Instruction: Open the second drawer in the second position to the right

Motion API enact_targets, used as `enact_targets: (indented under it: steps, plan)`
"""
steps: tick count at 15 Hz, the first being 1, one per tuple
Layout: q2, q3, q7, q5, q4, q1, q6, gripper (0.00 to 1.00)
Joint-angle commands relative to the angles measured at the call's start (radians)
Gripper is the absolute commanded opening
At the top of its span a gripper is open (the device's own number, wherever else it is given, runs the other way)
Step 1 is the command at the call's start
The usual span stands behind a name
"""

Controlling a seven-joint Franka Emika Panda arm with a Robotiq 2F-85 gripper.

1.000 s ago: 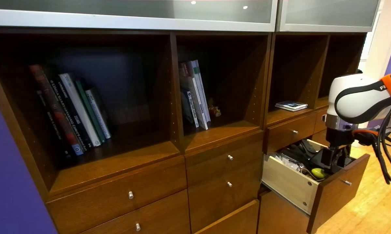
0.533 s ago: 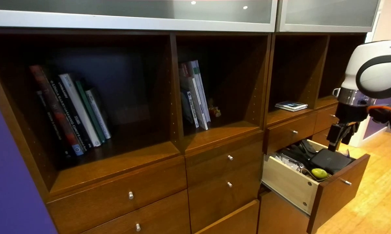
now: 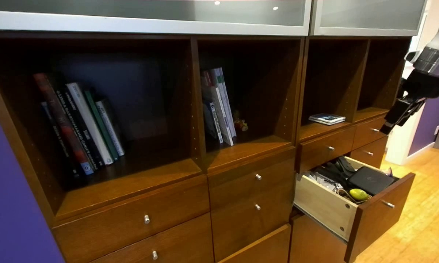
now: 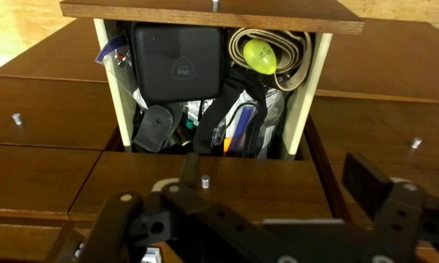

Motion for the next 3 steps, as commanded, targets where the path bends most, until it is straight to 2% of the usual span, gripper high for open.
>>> enact_targets:
  steps: [1,3]
  plan:
    - [-0.018,-0.006,0.001,-0.005,0.002,0.007,-0.007,1.00]
    - [-0.032,-0.007,-0.002,-0.005,-0.001,0.007,-0.009,1.00]
